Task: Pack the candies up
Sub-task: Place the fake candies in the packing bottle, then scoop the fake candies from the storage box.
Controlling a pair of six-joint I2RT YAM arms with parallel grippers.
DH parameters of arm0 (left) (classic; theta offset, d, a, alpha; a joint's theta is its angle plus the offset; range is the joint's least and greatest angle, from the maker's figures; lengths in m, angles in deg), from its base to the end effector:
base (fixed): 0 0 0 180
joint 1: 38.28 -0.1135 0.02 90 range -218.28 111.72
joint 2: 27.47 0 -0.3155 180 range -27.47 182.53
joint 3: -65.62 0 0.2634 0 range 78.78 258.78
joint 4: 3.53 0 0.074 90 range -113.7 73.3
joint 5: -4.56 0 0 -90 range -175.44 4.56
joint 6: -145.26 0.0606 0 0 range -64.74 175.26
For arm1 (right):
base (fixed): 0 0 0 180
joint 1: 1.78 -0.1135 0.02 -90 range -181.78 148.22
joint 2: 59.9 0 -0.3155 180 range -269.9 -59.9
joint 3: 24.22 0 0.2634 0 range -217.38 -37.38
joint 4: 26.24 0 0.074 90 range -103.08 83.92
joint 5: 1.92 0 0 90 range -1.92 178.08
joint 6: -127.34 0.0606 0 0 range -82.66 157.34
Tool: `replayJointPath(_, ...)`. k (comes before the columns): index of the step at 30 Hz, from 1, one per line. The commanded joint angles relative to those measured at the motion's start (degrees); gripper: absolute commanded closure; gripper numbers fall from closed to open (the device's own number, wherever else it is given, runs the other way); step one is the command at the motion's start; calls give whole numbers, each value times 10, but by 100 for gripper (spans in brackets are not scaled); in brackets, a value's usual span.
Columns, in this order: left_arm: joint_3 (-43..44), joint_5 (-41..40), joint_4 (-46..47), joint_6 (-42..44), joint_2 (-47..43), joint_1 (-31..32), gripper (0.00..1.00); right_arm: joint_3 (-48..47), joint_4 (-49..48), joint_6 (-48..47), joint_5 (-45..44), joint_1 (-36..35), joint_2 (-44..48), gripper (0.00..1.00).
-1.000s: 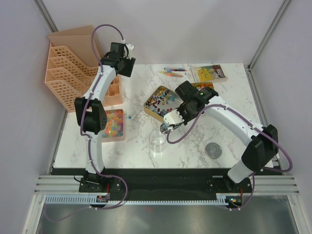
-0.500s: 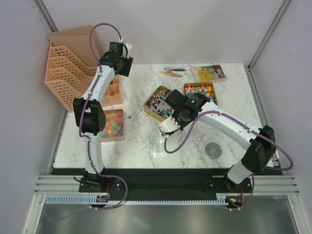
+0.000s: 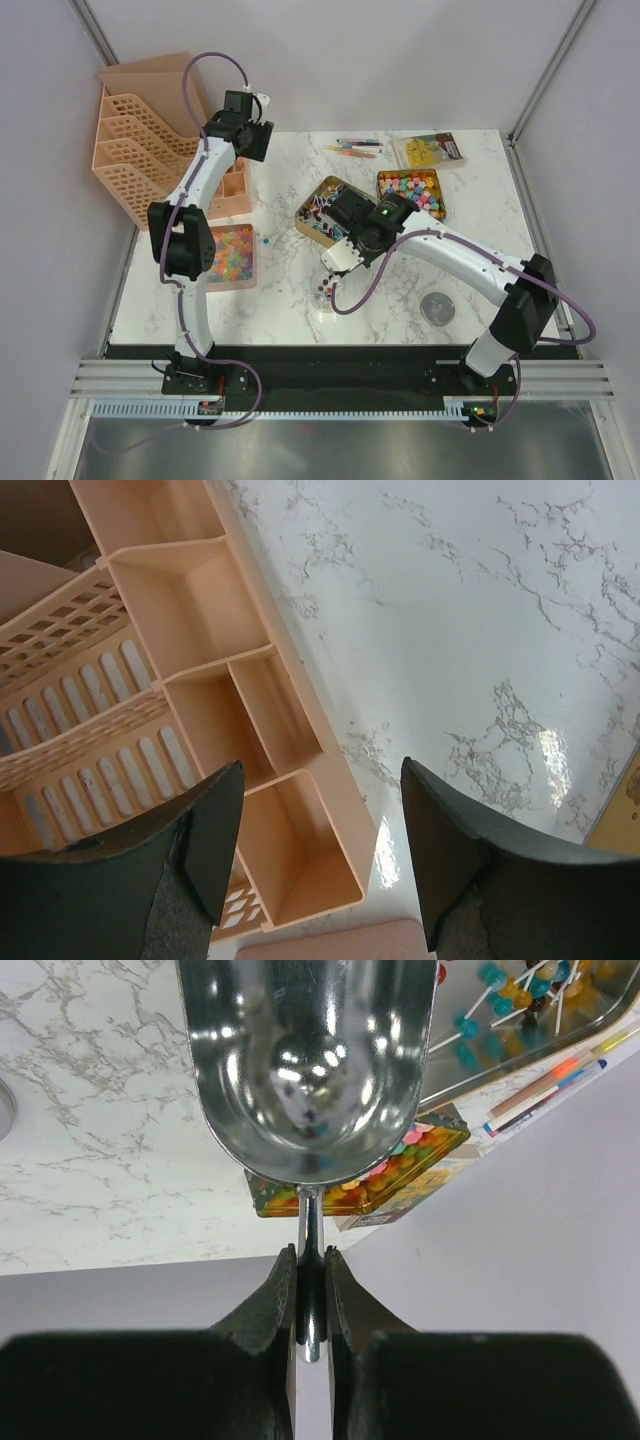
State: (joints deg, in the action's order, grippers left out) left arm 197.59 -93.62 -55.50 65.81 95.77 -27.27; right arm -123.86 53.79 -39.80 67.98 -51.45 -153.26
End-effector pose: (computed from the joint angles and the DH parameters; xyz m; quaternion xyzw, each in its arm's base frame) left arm 0.5424 -0.0967 0.3256 0.1434 0.9047 0.0639 0.3961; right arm 0.2339 0.2434 0.3316 -0.8606 0.4584 -0.2009 0.0942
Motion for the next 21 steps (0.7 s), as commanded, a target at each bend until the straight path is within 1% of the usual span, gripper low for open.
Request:
replayJointPath(1, -16, 15, 38, -18, -51, -1, 29, -26, 7, 15, -35, -10, -2, 100)
replayJointPath(8, -25, 17, 50, -19, -54, -1, 29, -27, 9, 13, -52, -23, 6, 100)
replayJointPath(13, -24, 35, 52, -25, -55, -1, 30, -60, 1, 29, -49, -24, 11, 100)
replayJointPath(16, -26, 62, 51, -30, -56, -1, 32, -85, -10, 35, -44, 0, 7, 99)
replayJointPath(19, -29, 95, 52, -39, -56, -1, 33, -105, -21, 40, -52, 59, -9, 100)
replayJointPath(20, -29, 103, 51, -40, -56, 0, 34, -109, -24, 38, -56, 97, -20, 100)
replayJointPath(21, -31, 122, 51, -42, -56, 0, 34, -114, -34, 35, -69, 117, -28, 100)
